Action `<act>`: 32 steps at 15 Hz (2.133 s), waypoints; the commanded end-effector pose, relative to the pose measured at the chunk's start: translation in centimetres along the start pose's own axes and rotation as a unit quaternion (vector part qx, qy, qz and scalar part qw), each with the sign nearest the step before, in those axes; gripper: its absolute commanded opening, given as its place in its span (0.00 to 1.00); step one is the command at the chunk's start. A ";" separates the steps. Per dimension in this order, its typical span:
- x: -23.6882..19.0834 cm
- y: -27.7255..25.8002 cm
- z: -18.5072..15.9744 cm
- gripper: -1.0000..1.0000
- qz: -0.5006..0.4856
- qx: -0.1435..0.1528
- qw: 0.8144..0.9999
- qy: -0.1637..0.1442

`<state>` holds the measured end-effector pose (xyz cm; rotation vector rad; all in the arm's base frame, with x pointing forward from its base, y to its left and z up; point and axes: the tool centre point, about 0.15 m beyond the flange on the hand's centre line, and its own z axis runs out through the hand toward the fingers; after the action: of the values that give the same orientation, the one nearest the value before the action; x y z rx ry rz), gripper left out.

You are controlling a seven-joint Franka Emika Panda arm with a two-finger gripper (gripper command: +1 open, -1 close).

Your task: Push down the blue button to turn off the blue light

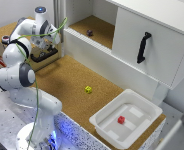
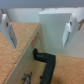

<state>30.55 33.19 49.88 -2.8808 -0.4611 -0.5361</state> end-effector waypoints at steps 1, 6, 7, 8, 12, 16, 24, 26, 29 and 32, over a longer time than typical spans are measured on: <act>-1.7 -7.1 -4.2 1.00 -0.096 -0.048 0.990 -0.091; -6.0 -14.8 -9.2 1.00 -0.180 -0.066 0.977 -0.092; -6.1 -16.2 -10.3 1.00 -0.196 -0.065 0.974 -0.089; -6.2 -17.3 -11.1 1.00 -0.210 -0.063 0.972 -0.083; -6.4 -20.3 -10.8 1.00 -0.267 -0.040 0.958 -0.102; -5.3 -22.0 -10.4 1.00 -0.329 -0.029 0.934 -0.139; -5.4 -23.7 -7.9 0.00 -0.385 -0.029 0.907 -0.168; -5.6 -23.7 -7.2 0.00 -0.386 -0.032 0.905 -0.174; -6.0 -23.9 -5.7 0.00 -0.377 -0.032 0.908 -0.179; -6.3 -24.2 -4.4 0.00 -0.371 -0.029 0.910 -0.183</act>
<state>15.27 50.02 54.74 -2.6219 -1.6105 -0.2124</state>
